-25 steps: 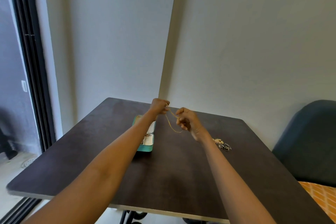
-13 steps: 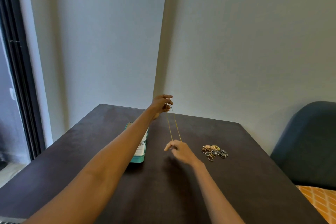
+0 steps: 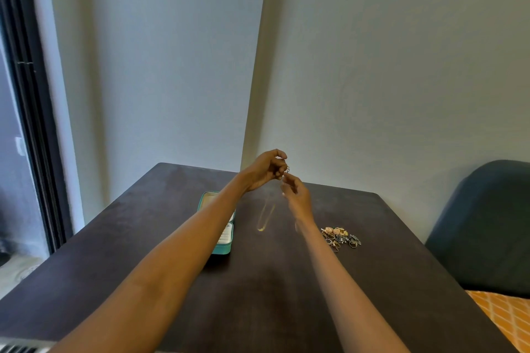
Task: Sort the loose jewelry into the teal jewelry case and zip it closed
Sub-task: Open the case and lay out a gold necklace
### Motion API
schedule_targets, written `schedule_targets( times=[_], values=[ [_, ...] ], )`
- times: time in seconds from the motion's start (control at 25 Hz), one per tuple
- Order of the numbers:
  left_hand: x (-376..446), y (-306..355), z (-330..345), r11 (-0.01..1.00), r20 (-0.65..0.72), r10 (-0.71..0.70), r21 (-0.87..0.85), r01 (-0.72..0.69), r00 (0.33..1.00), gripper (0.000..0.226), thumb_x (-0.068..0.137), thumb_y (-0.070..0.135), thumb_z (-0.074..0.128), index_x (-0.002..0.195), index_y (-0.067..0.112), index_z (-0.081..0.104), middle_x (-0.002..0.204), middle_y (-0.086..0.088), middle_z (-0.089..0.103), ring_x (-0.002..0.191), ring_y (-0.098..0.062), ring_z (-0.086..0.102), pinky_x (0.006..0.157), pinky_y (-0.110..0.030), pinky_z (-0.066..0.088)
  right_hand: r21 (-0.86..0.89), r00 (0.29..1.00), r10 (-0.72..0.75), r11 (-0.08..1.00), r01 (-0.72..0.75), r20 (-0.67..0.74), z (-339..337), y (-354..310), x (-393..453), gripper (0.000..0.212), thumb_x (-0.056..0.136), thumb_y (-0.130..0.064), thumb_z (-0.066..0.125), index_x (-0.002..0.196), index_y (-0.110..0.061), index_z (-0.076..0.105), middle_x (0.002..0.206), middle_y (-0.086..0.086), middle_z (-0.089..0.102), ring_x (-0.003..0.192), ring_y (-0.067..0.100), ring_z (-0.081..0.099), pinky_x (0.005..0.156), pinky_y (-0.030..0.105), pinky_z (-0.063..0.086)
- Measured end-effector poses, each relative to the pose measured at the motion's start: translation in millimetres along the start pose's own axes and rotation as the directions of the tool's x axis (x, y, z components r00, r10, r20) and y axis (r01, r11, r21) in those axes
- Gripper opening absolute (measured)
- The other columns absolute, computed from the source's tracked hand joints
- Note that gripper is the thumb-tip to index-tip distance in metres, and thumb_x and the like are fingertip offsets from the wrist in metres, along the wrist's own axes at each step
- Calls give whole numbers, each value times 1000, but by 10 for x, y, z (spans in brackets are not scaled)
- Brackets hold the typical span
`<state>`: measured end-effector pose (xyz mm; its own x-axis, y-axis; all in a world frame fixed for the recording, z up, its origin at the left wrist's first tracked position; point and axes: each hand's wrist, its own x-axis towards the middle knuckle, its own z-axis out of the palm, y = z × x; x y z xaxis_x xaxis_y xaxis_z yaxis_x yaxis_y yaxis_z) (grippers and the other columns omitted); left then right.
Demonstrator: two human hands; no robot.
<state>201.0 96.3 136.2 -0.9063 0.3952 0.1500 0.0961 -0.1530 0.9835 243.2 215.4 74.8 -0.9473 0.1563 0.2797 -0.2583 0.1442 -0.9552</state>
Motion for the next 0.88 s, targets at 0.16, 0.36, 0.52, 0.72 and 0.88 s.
schedule_targets(
  times=[0.16,0.36,0.52,0.72,0.88],
  values=[
    [-51,30,30,998,6,48,35,-48,999,28,85,-6,28,76,11,48,57,-4,48,56,-15,44,60,-26,38,51,999,-43,998,42,8,-6,-98,-11,17,93,-20,59,107,-21,67,95,-5,68,90,3,62,80,19,48],
    [-147,16,86,960,26,99,260,-102,995,19,95,3,39,98,13,55,68,-5,57,60,-13,52,62,-23,46,180,995,-34,982,50,-90,-109,-113,-117,13,92,-22,61,90,-14,72,79,3,70,73,9,64,69,17,52],
    [-277,-61,69,798,93,180,569,-201,979,25,93,9,55,117,5,61,79,-5,63,62,-10,57,62,-15,51,124,996,-43,991,52,-73,-228,-163,-233,16,93,-26,59,88,-14,68,65,1,59,54,8,51,50,17,43],
    [-466,-124,85,767,56,196,614,-188,979,24,90,17,61,103,-1,67,79,-6,65,51,-6,58,57,-14,52,64,995,-56,996,61,-78,-281,-175,-344,15,92,-28,60,89,-18,70,51,-4,43,43,2,35,41,14,29],
    [-515,-268,138,791,-22,173,599,-125,985,25,89,23,61,99,1,67,72,0,64,42,-3,55,48,-13,48,50,994,-45,997,51,-98,-282,-106,-397,14,93,-25,59,87,-18,70,50,-5,38,41,2,32,40,14,27]
  ],
)
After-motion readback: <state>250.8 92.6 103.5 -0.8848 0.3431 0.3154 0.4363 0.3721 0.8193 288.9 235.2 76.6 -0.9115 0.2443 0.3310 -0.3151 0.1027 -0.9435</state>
